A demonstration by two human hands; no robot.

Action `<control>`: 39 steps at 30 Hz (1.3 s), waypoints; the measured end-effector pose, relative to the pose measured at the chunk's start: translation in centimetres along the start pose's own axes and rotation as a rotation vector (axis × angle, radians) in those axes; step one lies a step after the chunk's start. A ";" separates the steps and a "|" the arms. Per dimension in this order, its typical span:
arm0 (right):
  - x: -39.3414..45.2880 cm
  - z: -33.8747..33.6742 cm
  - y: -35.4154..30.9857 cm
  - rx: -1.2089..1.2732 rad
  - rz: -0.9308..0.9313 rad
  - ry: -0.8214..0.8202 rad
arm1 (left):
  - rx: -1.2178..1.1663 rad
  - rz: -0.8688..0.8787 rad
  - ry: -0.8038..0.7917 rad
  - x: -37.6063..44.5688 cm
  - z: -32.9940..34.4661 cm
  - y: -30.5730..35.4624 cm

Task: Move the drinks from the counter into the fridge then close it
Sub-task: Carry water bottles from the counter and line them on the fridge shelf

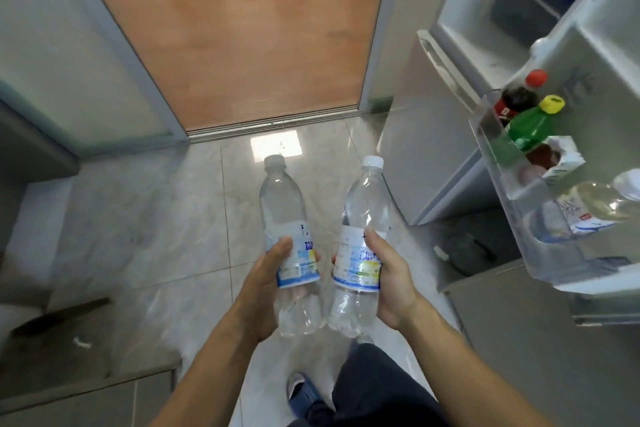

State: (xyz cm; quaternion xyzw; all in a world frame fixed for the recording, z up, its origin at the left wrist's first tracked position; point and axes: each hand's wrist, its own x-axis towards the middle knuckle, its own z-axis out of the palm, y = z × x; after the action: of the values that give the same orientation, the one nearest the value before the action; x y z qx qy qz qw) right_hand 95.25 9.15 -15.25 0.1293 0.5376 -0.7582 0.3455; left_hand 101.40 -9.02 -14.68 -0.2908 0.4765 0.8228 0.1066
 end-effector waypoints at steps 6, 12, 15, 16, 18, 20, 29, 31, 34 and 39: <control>7.6 1.9 -3.6 0.028 -0.019 -0.004 | 0.000 -0.033 -0.024 7.3 -1.1 4.7; 16.3 3.4 -9.5 0.097 0.001 0.023 | 0.093 -0.026 -0.010 15.7 0.0 11.7; 20.0 3.9 -12.9 0.087 -0.005 0.058 | 0.129 -0.022 -0.012 19.3 1.0 15.0; 21.2 4.1 -14.2 0.077 -0.017 0.071 | 0.143 -0.018 -0.014 20.6 1.4 16.1; 23.4 4.4 -16.6 0.058 -0.043 0.091 | 0.187 -0.005 -0.023 23.3 2.3 18.4; 25.4 4.4 -18.4 0.070 -0.051 0.112 | 0.229 -0.006 -0.039 25.9 3.0 20.5; 33.7 4.1 -22.9 0.237 -0.106 0.343 | 0.368 -0.106 -0.200 39.2 5.3 28.1; 35.3 4.8 -24.0 0.298 -0.141 0.388 | 0.397 -0.137 -0.267 42.1 6.1 30.0; 37.2 5.9 -25.8 0.361 -0.219 0.466 | 0.445 -0.164 -0.366 46.1 7.5 33.0; 38.9 6.4 -28.1 0.399 -0.297 0.630 | 0.490 -0.226 -0.564 51.0 10.8 36.1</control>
State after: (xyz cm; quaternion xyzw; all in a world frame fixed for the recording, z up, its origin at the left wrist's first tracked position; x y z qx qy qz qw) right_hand 49.43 -6.45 -14.41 0.3407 0.4721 -0.8128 0.0184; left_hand 39.77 -23.89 -14.14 -0.0695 0.5758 0.7154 0.3896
